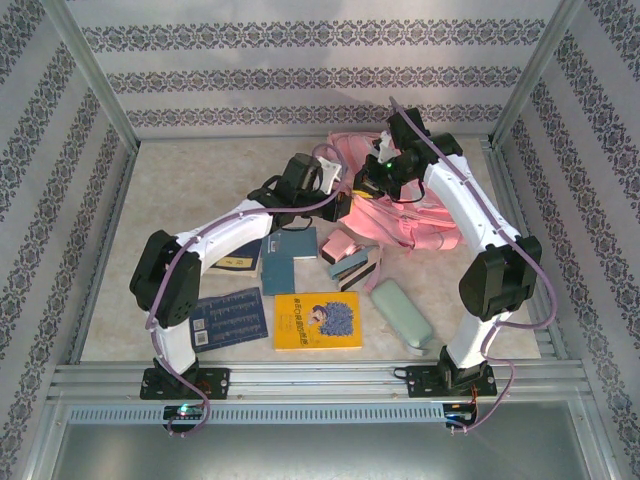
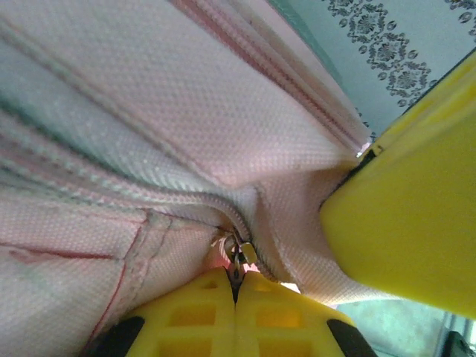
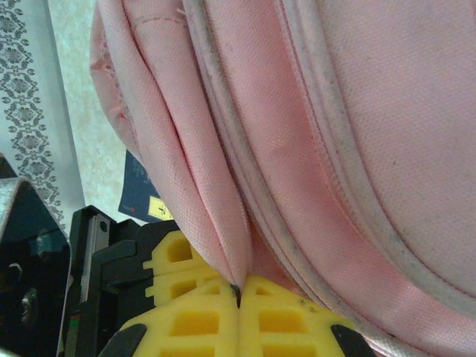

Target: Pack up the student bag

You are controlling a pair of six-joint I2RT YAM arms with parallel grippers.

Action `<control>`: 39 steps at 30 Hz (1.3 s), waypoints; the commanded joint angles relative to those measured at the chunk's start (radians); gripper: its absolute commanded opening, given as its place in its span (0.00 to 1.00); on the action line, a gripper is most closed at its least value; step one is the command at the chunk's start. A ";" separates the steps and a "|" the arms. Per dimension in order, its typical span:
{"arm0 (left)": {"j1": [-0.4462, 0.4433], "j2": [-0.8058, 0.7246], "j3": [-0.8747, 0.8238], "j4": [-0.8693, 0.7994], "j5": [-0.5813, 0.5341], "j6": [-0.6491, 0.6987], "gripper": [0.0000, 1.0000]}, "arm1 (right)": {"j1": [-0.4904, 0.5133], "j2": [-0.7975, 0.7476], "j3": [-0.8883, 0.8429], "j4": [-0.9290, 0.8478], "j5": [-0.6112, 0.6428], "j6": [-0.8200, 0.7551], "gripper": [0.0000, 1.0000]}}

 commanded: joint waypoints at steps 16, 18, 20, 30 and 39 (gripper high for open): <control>0.055 -0.076 0.001 -0.170 -0.397 0.164 0.00 | 0.075 -0.026 0.083 -0.180 0.177 -0.186 0.00; 0.067 -0.071 0.011 -0.177 -0.395 0.165 0.00 | 0.080 -0.028 0.081 -0.181 0.183 -0.195 0.00; 0.078 -0.066 0.021 -0.178 -0.388 0.166 0.00 | 0.087 -0.029 0.080 -0.181 0.185 -0.203 0.00; 0.093 -0.078 -0.013 -0.109 -0.172 0.122 0.16 | 0.100 -0.033 0.074 -0.173 0.180 -0.208 0.00; 0.099 -0.219 -0.312 0.283 0.167 0.155 0.53 | 0.089 -0.076 0.078 -0.120 0.132 -0.225 0.00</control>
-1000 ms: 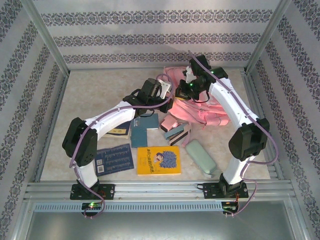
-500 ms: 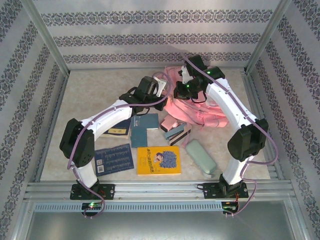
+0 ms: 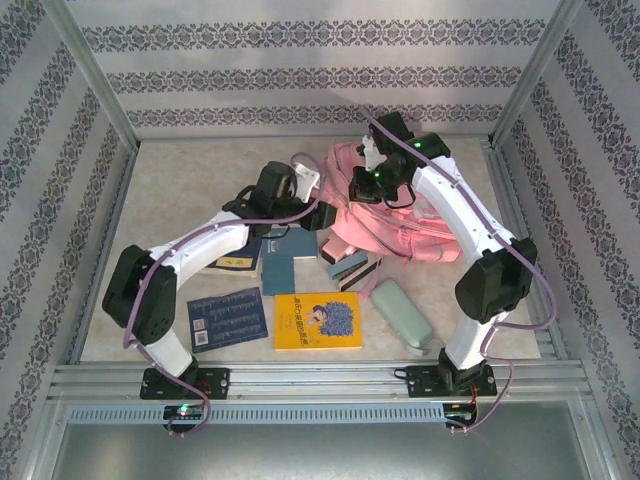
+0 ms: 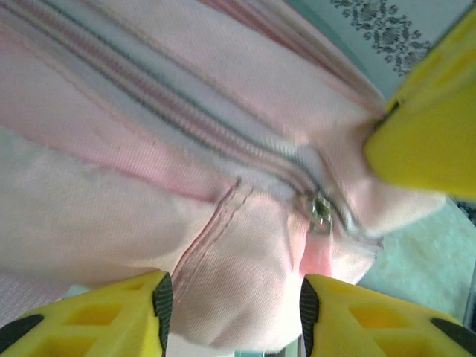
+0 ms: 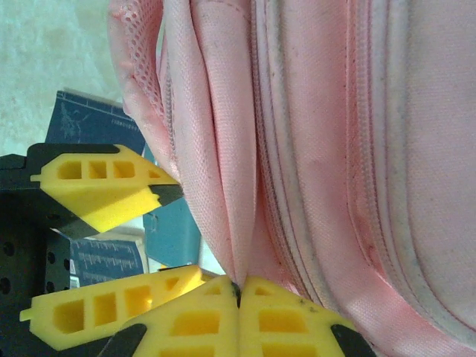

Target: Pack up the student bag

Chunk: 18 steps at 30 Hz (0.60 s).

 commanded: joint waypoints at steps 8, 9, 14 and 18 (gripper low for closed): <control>0.033 -0.016 -0.114 0.364 0.297 0.123 0.57 | -0.001 -0.166 -0.140 0.169 -0.088 -0.056 0.00; 0.034 -0.011 -0.109 0.376 0.325 0.119 0.56 | -0.002 -0.185 -0.169 0.204 -0.093 -0.061 0.00; 0.041 0.019 -0.091 0.473 0.493 0.021 0.47 | -0.030 -0.226 -0.235 0.266 -0.164 -0.076 0.00; 0.042 0.029 -0.116 0.625 0.560 -0.117 0.44 | -0.040 -0.228 -0.250 0.261 -0.182 -0.077 0.00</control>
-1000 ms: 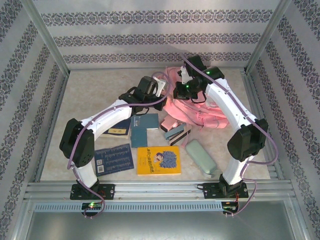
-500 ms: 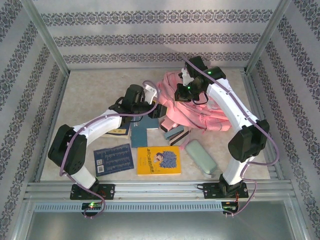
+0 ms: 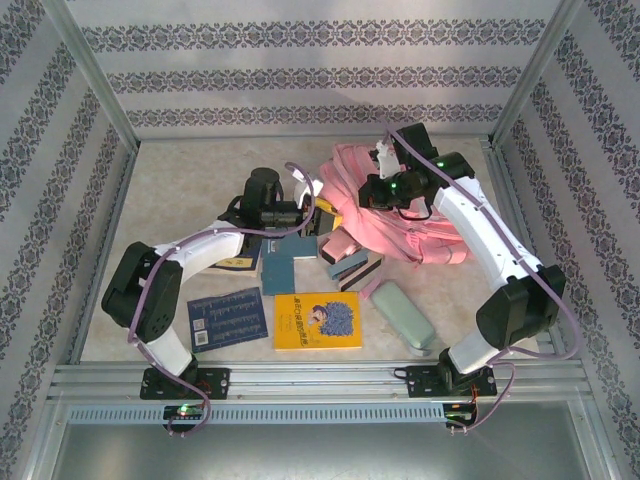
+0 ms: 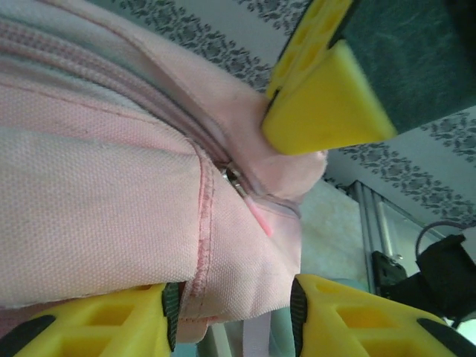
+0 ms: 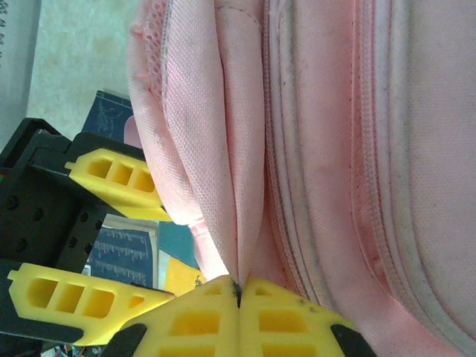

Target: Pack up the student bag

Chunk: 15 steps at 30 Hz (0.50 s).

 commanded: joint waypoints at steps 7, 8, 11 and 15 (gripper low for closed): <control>-0.011 -0.064 0.033 -0.088 0.042 0.004 0.46 | -0.015 -0.040 -0.008 0.060 -0.054 -0.013 0.00; -0.011 -0.069 0.050 -0.166 0.010 0.032 0.46 | -0.020 -0.044 -0.007 0.054 -0.040 -0.013 0.00; -0.010 -0.081 0.082 -0.349 -0.081 0.101 0.43 | -0.031 -0.045 0.004 0.032 -0.001 -0.011 0.00; -0.010 -0.100 0.070 -0.447 -0.183 0.133 0.41 | -0.038 -0.048 0.019 0.022 0.021 -0.008 0.00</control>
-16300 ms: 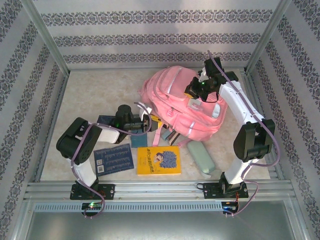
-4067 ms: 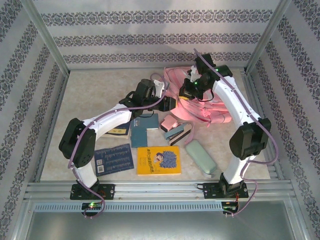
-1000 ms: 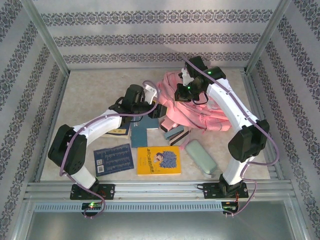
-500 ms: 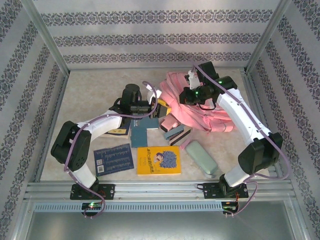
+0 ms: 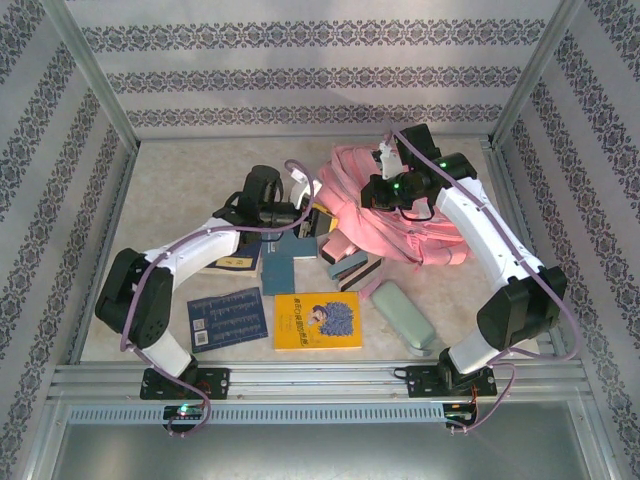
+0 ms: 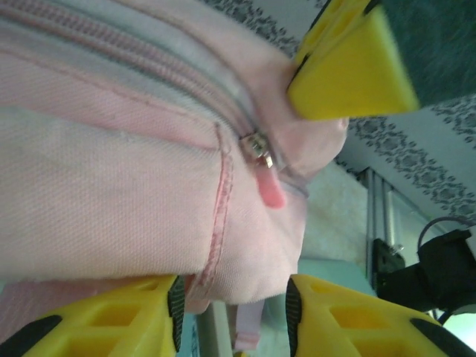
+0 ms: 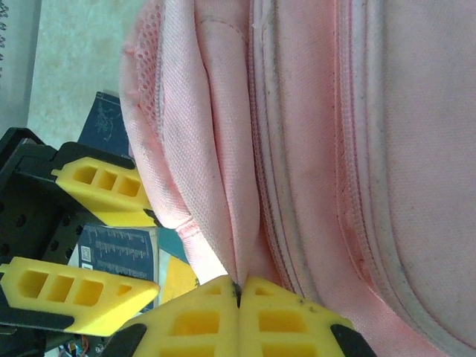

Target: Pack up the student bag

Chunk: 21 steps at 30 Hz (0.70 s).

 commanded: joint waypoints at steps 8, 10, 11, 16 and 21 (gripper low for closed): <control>-0.013 -0.097 -0.014 -0.188 0.000 0.055 0.44 | -0.010 -0.028 0.040 0.035 0.007 -0.005 0.00; -0.036 -0.128 -0.042 -0.111 0.076 0.029 0.48 | -0.008 -0.028 0.036 0.041 0.000 -0.006 0.00; -0.054 -0.137 -0.043 -0.075 0.095 0.015 0.50 | -0.007 -0.027 0.032 0.046 -0.007 -0.006 0.00; -0.100 -0.069 -0.014 0.174 0.114 -0.172 0.57 | -0.005 -0.033 0.023 0.071 -0.031 0.006 0.00; -0.107 0.049 0.050 0.238 0.068 -0.269 0.58 | -0.006 -0.043 0.015 0.091 -0.064 0.036 0.00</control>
